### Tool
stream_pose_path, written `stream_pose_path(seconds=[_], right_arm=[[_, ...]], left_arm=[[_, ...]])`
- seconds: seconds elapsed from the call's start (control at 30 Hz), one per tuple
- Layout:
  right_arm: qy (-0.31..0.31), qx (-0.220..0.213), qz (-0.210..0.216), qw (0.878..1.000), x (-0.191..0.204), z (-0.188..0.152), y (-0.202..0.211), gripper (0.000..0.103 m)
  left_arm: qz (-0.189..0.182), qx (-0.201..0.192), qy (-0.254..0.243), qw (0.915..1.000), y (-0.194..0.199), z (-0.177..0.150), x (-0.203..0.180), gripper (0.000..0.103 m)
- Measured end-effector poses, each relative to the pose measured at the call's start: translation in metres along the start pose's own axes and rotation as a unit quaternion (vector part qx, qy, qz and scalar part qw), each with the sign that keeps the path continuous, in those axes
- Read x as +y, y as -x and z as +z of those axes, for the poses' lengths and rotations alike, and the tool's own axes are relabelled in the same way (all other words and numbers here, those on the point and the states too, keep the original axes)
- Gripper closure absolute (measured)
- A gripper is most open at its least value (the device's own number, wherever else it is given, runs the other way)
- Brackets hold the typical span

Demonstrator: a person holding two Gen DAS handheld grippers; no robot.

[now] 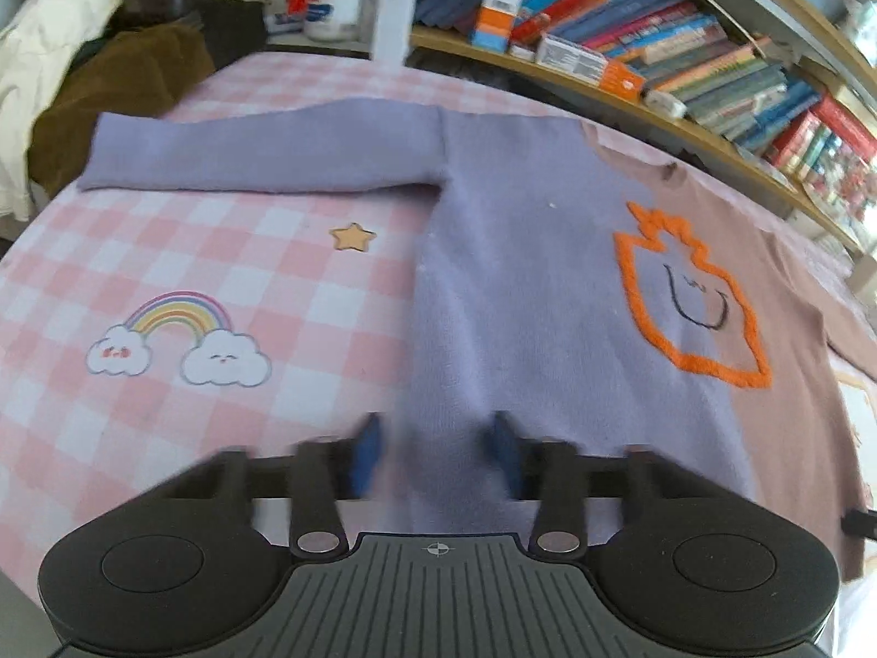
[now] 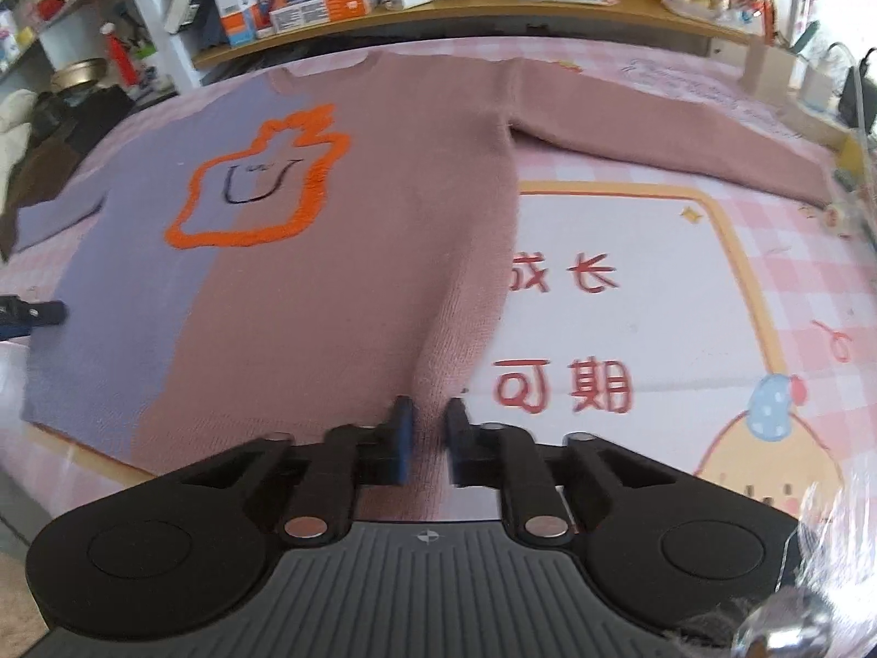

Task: Fold clothes
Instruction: 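Pinch the sweater hem with both grippers and pull it taut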

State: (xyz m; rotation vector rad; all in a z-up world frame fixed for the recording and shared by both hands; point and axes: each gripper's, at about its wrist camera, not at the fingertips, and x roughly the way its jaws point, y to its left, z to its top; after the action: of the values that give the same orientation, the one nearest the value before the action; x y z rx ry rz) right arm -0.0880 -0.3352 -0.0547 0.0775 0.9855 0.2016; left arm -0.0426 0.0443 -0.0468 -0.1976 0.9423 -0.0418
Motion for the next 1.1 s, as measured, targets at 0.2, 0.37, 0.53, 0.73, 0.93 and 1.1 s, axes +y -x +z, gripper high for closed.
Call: stream_pose_path(seconds=[0.2, 0.37, 0.53, 0.73, 0.93, 1.1], right_arm=[[-0.002, -0.028, -0.059, 0.998, -0.013, 0.005, 0.004, 0.094], [-0.005, -0.03, -0.08, 0.996, -0.02, 0.006, 0.003, 0.094], [-0.001, -0.033, -0.071, 0.997, -0.009, 0.004, -0.003, 0.094], [0.006, -0.041, -0.072, 0.997, -0.007, 0.012, -0.011, 0.094], [0.018, -0.037, -0.063, 0.997, -0.003, 0.013, -0.012, 0.094], [0.01, -0.034, -0.052, 0.998, -0.004, 0.009, -0.009, 0.092]], left_arm=[[-0.013, 0.011, -0.044, 0.9989, -0.007, 0.003, -0.027, 0.097], [-0.007, 0.005, -0.07, 0.9975, -0.012, 0.007, -0.039, 0.098], [0.006, -0.002, -0.062, 0.9981, -0.012, 0.012, -0.029, 0.097], [0.014, -0.005, -0.055, 0.9984, -0.014, 0.014, -0.027, 0.097], [0.021, -0.009, -0.049, 0.9985, -0.016, 0.015, -0.026, 0.097], [0.018, -0.012, -0.036, 0.9991, -0.01, 0.012, -0.02, 0.088]])
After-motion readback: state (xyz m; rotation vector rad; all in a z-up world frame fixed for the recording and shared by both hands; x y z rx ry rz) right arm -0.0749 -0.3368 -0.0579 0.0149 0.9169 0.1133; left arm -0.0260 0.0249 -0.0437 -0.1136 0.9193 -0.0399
